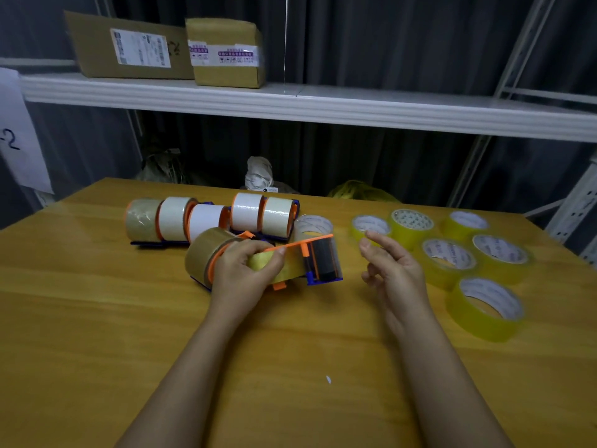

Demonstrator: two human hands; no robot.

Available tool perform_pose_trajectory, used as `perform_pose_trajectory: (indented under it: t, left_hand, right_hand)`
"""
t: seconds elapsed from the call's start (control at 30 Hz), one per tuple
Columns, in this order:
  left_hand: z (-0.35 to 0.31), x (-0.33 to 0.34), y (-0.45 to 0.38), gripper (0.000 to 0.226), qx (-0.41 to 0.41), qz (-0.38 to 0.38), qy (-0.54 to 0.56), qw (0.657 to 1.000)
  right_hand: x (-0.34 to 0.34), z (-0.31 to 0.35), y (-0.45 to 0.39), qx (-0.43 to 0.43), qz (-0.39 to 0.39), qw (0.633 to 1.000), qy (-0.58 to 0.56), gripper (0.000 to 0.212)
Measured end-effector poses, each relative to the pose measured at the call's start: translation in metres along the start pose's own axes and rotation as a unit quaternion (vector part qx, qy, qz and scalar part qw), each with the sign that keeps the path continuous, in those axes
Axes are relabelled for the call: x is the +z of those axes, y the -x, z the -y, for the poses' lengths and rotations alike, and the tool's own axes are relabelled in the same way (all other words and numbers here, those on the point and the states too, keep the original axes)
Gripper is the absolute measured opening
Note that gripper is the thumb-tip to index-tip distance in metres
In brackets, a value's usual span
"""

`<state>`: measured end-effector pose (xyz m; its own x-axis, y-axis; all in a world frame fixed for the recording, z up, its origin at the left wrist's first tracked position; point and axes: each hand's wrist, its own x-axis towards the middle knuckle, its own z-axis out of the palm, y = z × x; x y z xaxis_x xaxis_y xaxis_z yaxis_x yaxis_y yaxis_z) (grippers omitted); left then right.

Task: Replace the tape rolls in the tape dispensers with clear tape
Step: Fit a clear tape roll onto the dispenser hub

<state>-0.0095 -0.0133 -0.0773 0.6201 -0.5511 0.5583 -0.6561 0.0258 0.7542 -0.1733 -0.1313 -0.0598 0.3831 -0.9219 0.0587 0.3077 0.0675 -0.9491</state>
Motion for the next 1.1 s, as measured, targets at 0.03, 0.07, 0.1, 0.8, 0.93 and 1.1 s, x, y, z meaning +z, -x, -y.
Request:
perform_pose_trajectory:
  t: [0.03, 0.07, 0.1, 0.8, 0.93, 1.1]
  left_hand:
    - [0.000, 0.000, 0.000, 0.003, -0.003, 0.003, -0.002, 1.000]
    - [0.000, 0.001, 0.000, 0.003, -0.006, 0.006, -0.003, 1.000]
    - [0.000, 0.001, 0.000, 0.003, -0.009, 0.006, 0.000, 1.000]
    - [-0.002, 0.006, 0.001, 0.006, -0.024, -0.001, 0.001, 1.000]
    - [-0.001, 0.005, 0.001, 0.012, -0.025, -0.003, 0.005, 1.000]
    - [-0.002, 0.004, 0.002, 0.017, -0.018, -0.001, 0.013, 1.000]
  right_hand:
    - [0.001, -0.001, -0.001, 0.011, -0.009, 1.000, -0.013, 0.027]
    - [0.000, -0.002, -0.002, 0.022, -0.023, 0.999, -0.030, 0.026]
    - [-0.001, -0.003, -0.003, 0.031, -0.042, 0.997, -0.052, 0.023]
    - [0.007, -0.002, 0.009, -0.048, 0.056, 0.992, 0.105, 0.010]
    - [0.005, 0.001, 0.008, -0.087, 0.034, 0.993, 0.078, 0.008]
    - [0.004, 0.005, 0.007, -0.033, 0.056, 0.998, -0.004, 0.005]
